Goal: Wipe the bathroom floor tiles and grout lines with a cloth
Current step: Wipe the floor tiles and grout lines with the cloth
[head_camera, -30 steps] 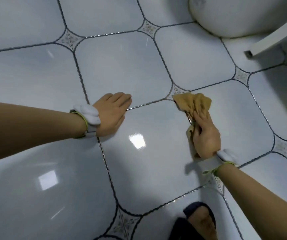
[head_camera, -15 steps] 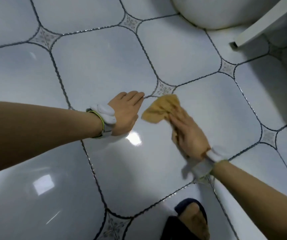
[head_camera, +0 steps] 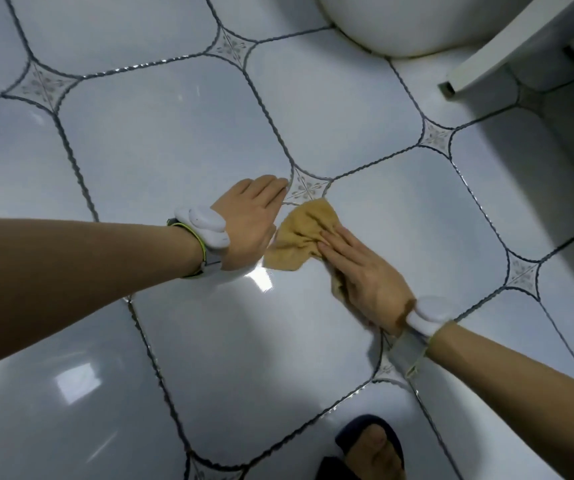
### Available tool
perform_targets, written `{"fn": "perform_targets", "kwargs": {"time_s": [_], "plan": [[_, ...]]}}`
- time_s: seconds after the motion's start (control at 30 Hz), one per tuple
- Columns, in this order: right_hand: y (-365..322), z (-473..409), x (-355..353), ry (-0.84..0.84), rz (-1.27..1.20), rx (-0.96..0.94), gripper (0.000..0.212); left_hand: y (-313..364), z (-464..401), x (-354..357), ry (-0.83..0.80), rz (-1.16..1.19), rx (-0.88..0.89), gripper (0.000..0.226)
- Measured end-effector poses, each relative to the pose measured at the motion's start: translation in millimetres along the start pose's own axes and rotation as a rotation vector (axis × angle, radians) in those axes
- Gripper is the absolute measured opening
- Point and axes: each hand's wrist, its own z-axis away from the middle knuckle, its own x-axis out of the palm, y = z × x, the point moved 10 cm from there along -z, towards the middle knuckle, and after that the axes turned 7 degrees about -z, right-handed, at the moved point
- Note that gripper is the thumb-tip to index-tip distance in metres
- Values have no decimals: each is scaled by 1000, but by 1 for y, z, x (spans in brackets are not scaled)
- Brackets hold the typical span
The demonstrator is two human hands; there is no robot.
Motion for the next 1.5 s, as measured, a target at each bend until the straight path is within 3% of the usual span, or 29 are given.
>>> {"fn": "perform_targets", "kwargs": {"time_s": [0.07, 0.17, 0.2, 0.27, 0.33, 0.4, 0.5, 0.57, 0.63, 0.77, 0.87, 1.0, 1.13, 1.23, 1.33, 1.5], "plan": [[72, -4, -39, 110, 54, 188, 51, 8, -6, 1, 5, -2, 40, 61], [192, 9, -100, 255, 80, 739, 49, 17, -15, 3, 6, 5, 75, 60], [212, 15, -109, 281, 72, 880, 47, 19, -17, 3, 10, 9, 81, 61], [212, 11, -115, 369, 86, 978, 42, 22, -25, 0, 20, 33, 94, 61], [182, 2, -108, 446, 101, 912, 44, 23, -36, -3, 27, 69, 91, 60], [125, -6, -81, 452, 34, 655, 45, 21, -41, -5, 32, 96, 63, 59], [37, 12, -26, 234, -78, 224, 43, 22, -48, -10, 57, 135, 73, 58], [19, 39, -9, 74, -51, 39, 48, 27, -51, -11, 70, 142, 120, 59], [58, 55, -27, 91, -1, 79, 49, 32, -54, -7, 65, 144, 152, 60], [191, 88, -108, 355, 122, 675, 48, 41, -52, 6, 11, 132, 174, 64], [212, 96, -119, 458, 104, 898, 51, 42, -50, 9, 5, 138, 178, 65], [130, 86, -85, 573, 31, 728, 53, 40, -44, 7, 13, 166, 171, 62], [4, 75, -8, 234, -124, 276, 47, 42, -35, 6, 15, 160, 194, 61], [-13, 74, -2, 118, -149, 60, 47, 39, -31, 3, 16, 144, 203, 61], [79, 78, -51, 310, -81, 344, 59, 31, -22, 3, 12, 122, 192, 61], [217, 119, -108, 694, -55, 1170, 55, 8, 1, 11, -20, 70, 134, 63]]}}
